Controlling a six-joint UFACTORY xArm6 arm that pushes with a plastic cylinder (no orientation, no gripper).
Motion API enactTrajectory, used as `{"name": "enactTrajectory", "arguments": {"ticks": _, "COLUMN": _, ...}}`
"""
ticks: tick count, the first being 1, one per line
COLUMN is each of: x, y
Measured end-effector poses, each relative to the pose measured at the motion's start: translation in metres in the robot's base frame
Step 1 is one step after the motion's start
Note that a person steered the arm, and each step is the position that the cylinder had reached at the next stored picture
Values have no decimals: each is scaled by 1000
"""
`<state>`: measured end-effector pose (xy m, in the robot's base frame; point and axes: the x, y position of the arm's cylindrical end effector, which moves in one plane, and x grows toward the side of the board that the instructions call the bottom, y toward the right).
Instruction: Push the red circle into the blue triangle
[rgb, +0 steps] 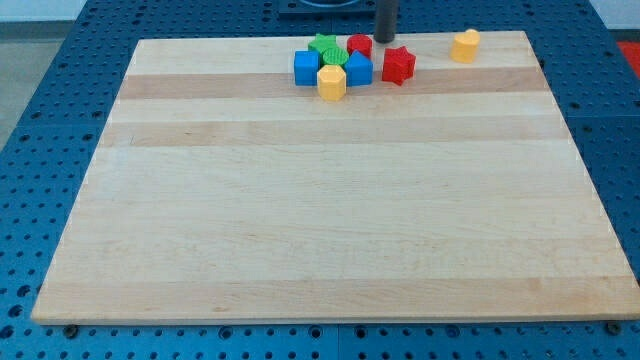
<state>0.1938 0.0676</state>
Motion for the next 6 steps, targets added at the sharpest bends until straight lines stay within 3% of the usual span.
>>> {"name": "enactTrajectory", "arguments": {"ticks": 2, "x": 11, "y": -28}}
{"name": "enactTrajectory", "arguments": {"ticks": 6, "x": 33, "y": 21}}
